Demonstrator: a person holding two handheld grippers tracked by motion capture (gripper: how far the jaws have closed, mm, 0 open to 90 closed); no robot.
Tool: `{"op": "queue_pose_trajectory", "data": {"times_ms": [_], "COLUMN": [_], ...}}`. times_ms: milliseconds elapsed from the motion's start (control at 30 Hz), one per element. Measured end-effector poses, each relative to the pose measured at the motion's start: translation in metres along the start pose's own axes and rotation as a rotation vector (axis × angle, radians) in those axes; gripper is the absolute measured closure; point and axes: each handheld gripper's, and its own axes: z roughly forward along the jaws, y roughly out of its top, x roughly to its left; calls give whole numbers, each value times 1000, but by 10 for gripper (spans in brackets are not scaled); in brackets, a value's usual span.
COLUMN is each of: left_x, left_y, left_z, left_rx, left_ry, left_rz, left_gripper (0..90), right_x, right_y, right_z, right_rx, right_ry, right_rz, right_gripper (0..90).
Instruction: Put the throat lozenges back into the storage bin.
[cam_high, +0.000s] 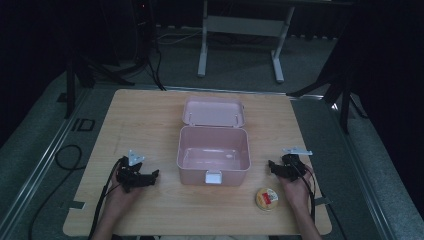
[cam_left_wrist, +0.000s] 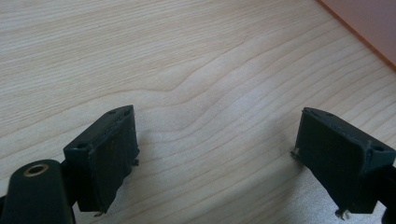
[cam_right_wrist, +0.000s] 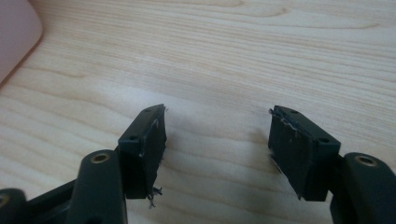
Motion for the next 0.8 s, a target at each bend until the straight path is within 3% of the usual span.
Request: {"op": "queue_pose_trajectory", "data": {"times_ms": [467,800], "left_x": [0,0], "left_y": [0,0], "left_z": [0,0], "left_rx": [0,0], "left_ry": [0,0], "left_rz": [0,1], "left_gripper": [134,134], "right_x": [0,8], "right_y": [5,11], "right_z": [-29,-45], "right_rx": [-13,1], "right_ry": [11,20], "right_rz": [-49,-135], "right_gripper": [324,285]}}
